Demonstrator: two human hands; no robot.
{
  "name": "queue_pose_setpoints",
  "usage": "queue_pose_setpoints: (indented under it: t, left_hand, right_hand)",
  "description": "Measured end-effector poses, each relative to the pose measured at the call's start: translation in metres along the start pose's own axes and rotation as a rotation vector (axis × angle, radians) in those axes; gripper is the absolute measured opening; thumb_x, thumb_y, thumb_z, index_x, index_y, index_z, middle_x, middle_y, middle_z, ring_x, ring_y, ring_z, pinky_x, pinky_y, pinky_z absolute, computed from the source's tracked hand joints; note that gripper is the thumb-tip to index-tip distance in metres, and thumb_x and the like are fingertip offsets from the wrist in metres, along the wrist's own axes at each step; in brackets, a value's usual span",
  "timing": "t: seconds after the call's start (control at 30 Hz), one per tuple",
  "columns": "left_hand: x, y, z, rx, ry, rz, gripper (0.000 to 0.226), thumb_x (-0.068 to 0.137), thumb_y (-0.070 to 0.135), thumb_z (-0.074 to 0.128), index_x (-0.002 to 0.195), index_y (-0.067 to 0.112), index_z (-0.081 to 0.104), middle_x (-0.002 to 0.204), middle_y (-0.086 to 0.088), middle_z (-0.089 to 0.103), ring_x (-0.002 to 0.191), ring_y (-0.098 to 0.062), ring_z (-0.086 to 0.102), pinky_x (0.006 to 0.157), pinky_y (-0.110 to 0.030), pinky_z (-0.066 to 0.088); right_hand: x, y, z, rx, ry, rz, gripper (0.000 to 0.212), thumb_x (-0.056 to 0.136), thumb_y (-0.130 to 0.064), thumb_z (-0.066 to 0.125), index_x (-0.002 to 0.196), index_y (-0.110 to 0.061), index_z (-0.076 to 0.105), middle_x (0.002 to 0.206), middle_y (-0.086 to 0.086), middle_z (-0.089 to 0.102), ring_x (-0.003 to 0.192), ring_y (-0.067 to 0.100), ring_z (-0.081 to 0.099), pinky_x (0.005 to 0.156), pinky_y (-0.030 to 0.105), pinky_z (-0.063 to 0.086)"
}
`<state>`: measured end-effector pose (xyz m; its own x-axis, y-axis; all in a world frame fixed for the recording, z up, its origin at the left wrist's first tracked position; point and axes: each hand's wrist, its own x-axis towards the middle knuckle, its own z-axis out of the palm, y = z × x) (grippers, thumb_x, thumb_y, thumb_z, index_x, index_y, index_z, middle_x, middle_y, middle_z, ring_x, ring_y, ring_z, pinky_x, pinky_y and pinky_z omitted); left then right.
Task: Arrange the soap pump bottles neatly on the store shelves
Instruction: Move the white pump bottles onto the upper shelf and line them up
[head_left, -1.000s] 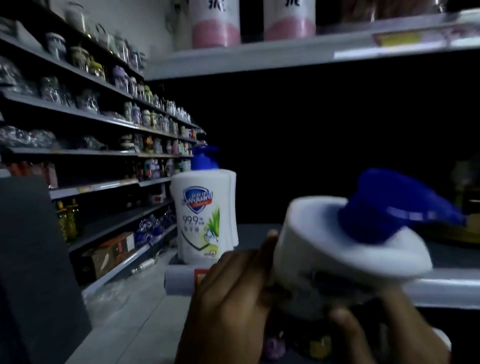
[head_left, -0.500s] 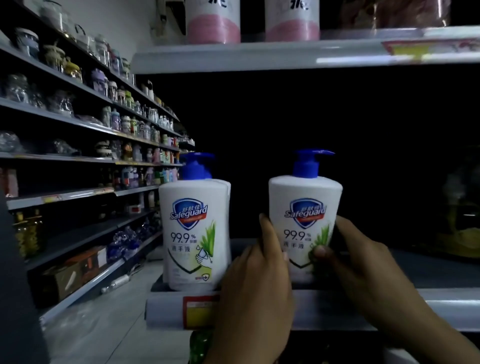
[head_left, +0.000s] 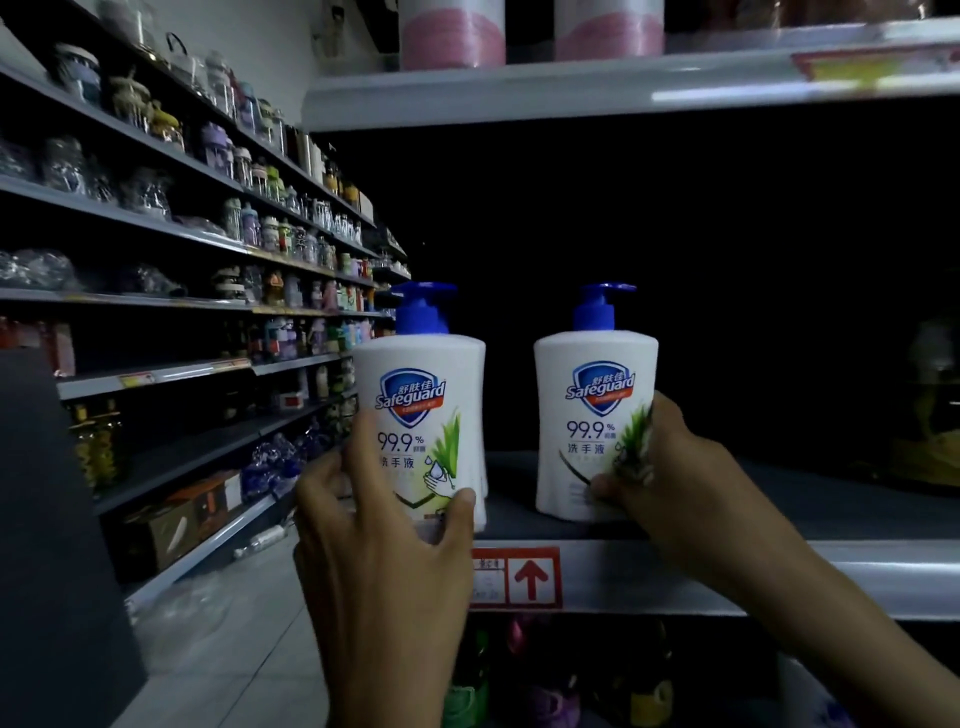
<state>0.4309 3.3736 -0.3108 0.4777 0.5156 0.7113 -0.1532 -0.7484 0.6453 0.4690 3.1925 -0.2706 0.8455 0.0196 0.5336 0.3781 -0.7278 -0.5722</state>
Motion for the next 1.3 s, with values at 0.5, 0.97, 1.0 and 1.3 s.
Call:
queue_pose_setpoints:
  t: [0.5, 0.97, 1.0, 1.3]
  left_hand:
    - [0.002, -0.006, 0.01, -0.073, -0.007, -0.032, 0.099, 0.07, 0.045, 0.075, 0.148, 0.034, 0.016, 0.139, 0.001, 0.036, 0.127, -0.025, 0.04, 0.104, -0.052, 0.037]
    - [-0.049, 0.006, 0.02, -0.235, 0.202, 0.593, 0.013, 0.085, -0.002, 0.053, 0.081, -0.003, 0.065, 0.082, -0.017, 0.058, 0.077, -0.026, 0.055, 0.068, -0.023, 0.04]
    - [-0.064, 0.003, 0.026, -0.222, 0.143, 0.694, 0.016, 0.084, -0.003, 0.052, 0.074, -0.002, 0.065, 0.075, -0.016, 0.057, 0.07, -0.024, 0.052, 0.063, -0.024, 0.039]
    - [-0.078, -0.111, 0.066, 0.237, -0.545, 0.088, 0.006, 0.082, 0.015, 0.056, 0.077, 0.018, 0.058, 0.078, -0.005, 0.06, 0.073, -0.026, 0.058, 0.063, -0.033, 0.047]
  right_hand:
    - [0.035, -0.012, 0.046, -0.109, -0.024, 0.055, 0.082, 0.083, -0.036, 0.07, 0.145, -0.018, 0.021, 0.127, 0.007, 0.059, 0.111, 0.03, 0.06, 0.09, 0.05, 0.052]
    - [-0.082, 0.036, 0.016, -0.127, 0.388, -0.511, 0.017, 0.085, -0.009, 0.051, 0.094, -0.007, 0.065, 0.088, 0.007, 0.061, 0.08, 0.019, 0.056, 0.067, 0.023, 0.039]
    - [-0.097, 0.055, 0.022, -0.098, 0.351, -0.501, 0.013, 0.084, -0.007, 0.052, 0.087, -0.006, 0.065, 0.083, 0.006, 0.06, 0.075, 0.018, 0.054, 0.065, 0.022, 0.037]
    - [-0.119, 0.127, 0.097, -0.037, -0.19, -0.079, 0.028, 0.079, -0.001, 0.062, 0.099, -0.019, 0.063, 0.091, 0.0, 0.06, 0.081, 0.012, 0.059, 0.065, 0.018, 0.043]
